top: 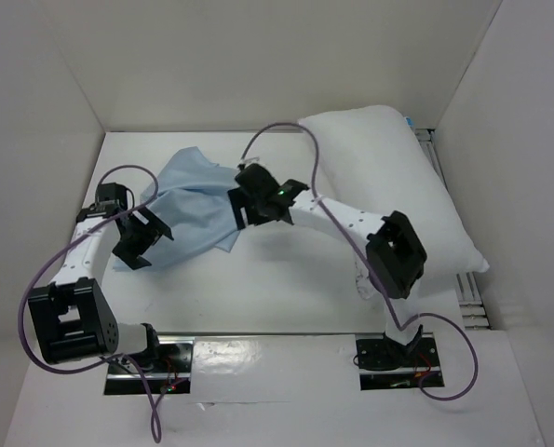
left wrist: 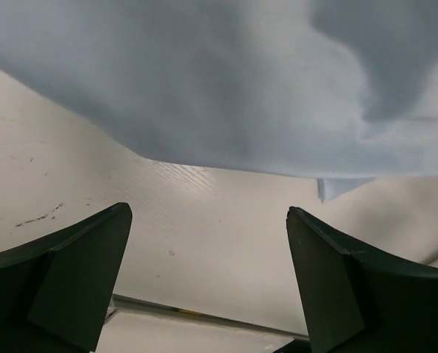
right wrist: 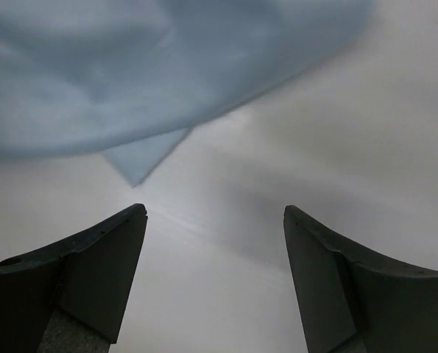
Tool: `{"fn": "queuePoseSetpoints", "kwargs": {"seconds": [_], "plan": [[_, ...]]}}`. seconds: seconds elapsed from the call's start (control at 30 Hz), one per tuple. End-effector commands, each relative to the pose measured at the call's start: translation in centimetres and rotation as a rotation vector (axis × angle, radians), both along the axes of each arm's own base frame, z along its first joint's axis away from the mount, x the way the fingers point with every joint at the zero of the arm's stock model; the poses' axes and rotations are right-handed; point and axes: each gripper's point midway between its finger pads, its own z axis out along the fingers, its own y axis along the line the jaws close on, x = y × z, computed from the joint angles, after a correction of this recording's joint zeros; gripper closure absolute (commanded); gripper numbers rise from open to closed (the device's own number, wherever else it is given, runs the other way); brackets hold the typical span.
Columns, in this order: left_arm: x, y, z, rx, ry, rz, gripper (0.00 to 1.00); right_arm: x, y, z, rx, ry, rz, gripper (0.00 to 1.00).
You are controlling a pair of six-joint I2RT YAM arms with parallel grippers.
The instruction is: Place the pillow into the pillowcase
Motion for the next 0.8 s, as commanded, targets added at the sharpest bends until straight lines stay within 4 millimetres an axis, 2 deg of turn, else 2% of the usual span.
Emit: {"fn": "queuePoseSetpoints", "kwargs": {"seconds": [0.0,0.03,0.07,0.1,0.13,0.17,0.2,0.27,0.3,0.37,0.4,0.47,0.53,0.57,0.67,0.7,0.77], "plan": [[-0.6,1.7,-0.9,0.054,0.039,0.133,0.00,-2.5,6.5,-2.1,0.096,0.056,0.196,0.17],[-1.1,2.4,-1.9,0.075,0.080,0.151,0.00,-2.9,7.7,-2.3,0.091,0.047,0.241,0.17],[-1.6,2.5,-2.7,0.081,0.113,0.164,0.00,-3.6,8.9,-3.9,0.072,0.067,0.264,0.16],[-1.5,2.9,-3.4,0.089,0.114,0.177,0.00,-3.3,9.9,-3.6,0.073,0.049,0.286,0.16],[-1.8,2.9,-4.2,0.089,0.134,0.165,0.00,-3.2,10.1,-4.4,0.061,0.062,0.286,0.16],[-2.7,3.2,-5.6,0.077,0.192,0.183,0.00,-3.4,10.5,-6.2,0.028,0.084,0.303,0.16],[-2.7,3.2,-6.1,0.076,0.195,0.183,0.00,-2.8,11.3,-5.7,0.038,0.065,0.310,0.16],[-2.0,3.3,-6.5,0.059,0.170,0.189,0.00,-2.5,11.8,-6.7,0.027,0.078,0.323,0.17],[-2.2,3.2,-7.0,0.053,0.182,0.200,0.00,-2.5,11.9,-8.1,0.006,0.100,0.322,0.17],[-2.1,3.0,-7.6,0.038,0.196,0.205,0.00,-2.0,12.5,-8.3,0.008,0.098,0.322,0.17],[-1.9,3.4,-7.7,0.056,0.206,0.220,0.00,-2.0,12.5,-9.4,-0.013,0.111,0.328,0.17],[-2.2,3.7,-8.7,0.056,0.250,0.229,0.00,-1.5,13.0,-9.5,-0.009,0.102,0.325,0.18],[-1.8,4.4,-8.9,0.052,0.259,0.250,0.01,-1.5,13.0,-10.8,-0.050,0.111,0.315,0.20],[-2.1,4.4,-9.5,0.047,0.283,0.249,0.07,-1.2,12.6,-11.5,-0.073,0.105,0.298,0.20],[-1.3,4.8,-9.6,0.045,0.274,0.267,0.22,-1.8,12.4,-12.6,-0.093,0.120,0.291,0.30],[-1.3,4.8,-9.6,0.045,0.274,0.267,0.42,-1.6,12.3,-12.6,-0.101,0.112,0.282,0.36],[-0.9,4.8,-9.4,0.038,0.263,0.266,0.71,-1.7,11.6,-13.4,-0.122,0.115,0.261,0.59]]}}
